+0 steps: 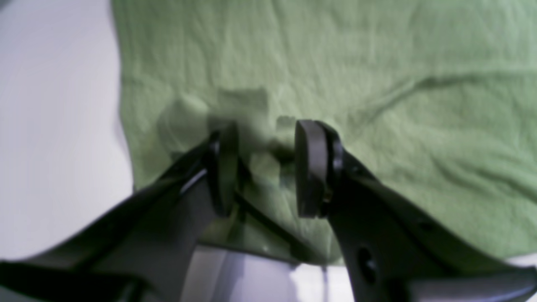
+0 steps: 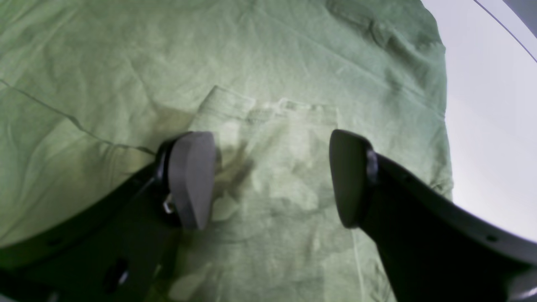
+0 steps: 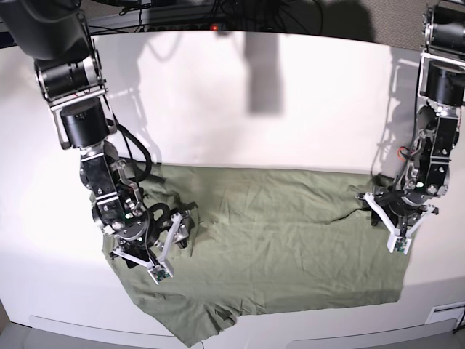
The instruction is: Fold the T-shirt properly
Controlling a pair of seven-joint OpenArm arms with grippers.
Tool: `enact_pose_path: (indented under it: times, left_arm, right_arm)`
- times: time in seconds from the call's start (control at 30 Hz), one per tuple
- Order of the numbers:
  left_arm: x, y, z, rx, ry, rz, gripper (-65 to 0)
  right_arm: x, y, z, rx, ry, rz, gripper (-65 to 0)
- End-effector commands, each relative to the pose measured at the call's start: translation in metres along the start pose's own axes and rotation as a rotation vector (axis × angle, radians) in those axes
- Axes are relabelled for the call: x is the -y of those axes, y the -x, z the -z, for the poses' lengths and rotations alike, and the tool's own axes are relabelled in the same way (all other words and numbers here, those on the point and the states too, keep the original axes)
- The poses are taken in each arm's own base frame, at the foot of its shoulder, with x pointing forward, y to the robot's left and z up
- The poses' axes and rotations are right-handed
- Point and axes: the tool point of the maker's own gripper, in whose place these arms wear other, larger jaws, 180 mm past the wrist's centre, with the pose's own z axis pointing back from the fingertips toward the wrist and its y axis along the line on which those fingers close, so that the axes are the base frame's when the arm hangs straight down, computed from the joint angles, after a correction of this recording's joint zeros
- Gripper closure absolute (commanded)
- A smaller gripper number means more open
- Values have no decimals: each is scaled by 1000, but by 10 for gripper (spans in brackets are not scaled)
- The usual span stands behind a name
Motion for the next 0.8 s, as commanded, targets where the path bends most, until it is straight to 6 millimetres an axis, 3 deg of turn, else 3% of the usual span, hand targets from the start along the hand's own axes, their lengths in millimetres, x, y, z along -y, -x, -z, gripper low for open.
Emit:
enact_pose_path:
  times: [0.0,0.27,0.5,0.6,0.77]
  left_arm:
    - [-8,-22,-1,60,-17,3,-215]
    - [0,-1,12,6,-52,88,-215]
    - [-11,-48,5,126,-48,46,-215]
    - [-11,-54,6,109,-41,30,-215]
    - [-55,-47,-3,-23,-179,187,-215]
  right_arm:
    - [16,-29,-4,71,29,-4,-415]
    - [16,-28,-3,66,29,-4,-415]
    - [14,-31,-3,78,28,-3,-415]
    - [12,-32,-3,79,25,-1,-415]
    - [12,-29,-2,64,23,0,-415]
